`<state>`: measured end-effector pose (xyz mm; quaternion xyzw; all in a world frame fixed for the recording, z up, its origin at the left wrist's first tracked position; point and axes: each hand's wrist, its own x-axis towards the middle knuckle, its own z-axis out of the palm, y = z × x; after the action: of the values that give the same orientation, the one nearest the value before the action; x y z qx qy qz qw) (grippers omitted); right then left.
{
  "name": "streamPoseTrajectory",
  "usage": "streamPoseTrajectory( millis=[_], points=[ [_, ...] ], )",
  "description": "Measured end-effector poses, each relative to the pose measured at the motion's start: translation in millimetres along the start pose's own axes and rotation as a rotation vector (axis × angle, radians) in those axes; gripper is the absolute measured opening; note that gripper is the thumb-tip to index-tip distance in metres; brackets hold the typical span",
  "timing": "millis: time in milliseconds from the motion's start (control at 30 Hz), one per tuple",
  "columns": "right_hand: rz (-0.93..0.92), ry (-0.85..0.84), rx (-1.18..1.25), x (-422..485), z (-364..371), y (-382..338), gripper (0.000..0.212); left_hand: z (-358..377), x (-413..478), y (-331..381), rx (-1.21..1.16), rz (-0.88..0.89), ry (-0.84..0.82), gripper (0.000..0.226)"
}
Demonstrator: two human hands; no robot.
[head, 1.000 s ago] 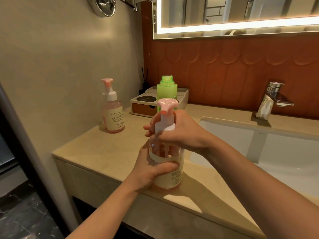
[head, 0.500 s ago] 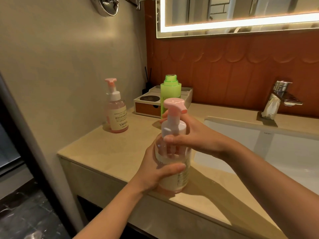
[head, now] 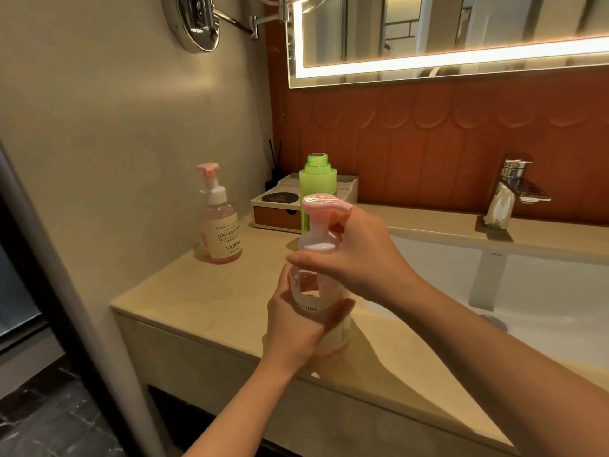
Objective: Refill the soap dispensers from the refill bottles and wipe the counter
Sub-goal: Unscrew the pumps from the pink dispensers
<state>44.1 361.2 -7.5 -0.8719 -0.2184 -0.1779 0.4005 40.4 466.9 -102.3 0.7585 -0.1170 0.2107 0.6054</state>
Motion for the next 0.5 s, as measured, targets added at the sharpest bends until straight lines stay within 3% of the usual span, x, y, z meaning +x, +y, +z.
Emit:
streamPoseTrajectory(
  millis=[100,233,300,400,500],
  points=[
    [-0.038,-0.142,0.084,2.7,-14.6,6.5,0.05,-2.3,0.6,-1.1,-0.039,-0.021,-0.019,0.069],
    [0.036,-0.454,0.466,6.9,-32.9,20.7,0.055,-2.3,-0.4,0.6,-0.063,-0.024,-0.044,0.065],
    [0.063,-0.516,0.502,6.3,-36.9,22.5,0.055,-2.0,-1.9,2.5,-0.061,-0.018,-0.032,0.069],
    [0.074,-0.435,0.305,3.3,-29.0,19.4,0.077,-2.0,-2.9,2.1,-0.072,-0.019,-0.032,0.089],
    [0.083,-0.166,0.119,0.3,-10.0,9.5,0.082,-1.2,-1.7,0.7,-0.061,-0.038,-0.017,0.076]
  ],
)
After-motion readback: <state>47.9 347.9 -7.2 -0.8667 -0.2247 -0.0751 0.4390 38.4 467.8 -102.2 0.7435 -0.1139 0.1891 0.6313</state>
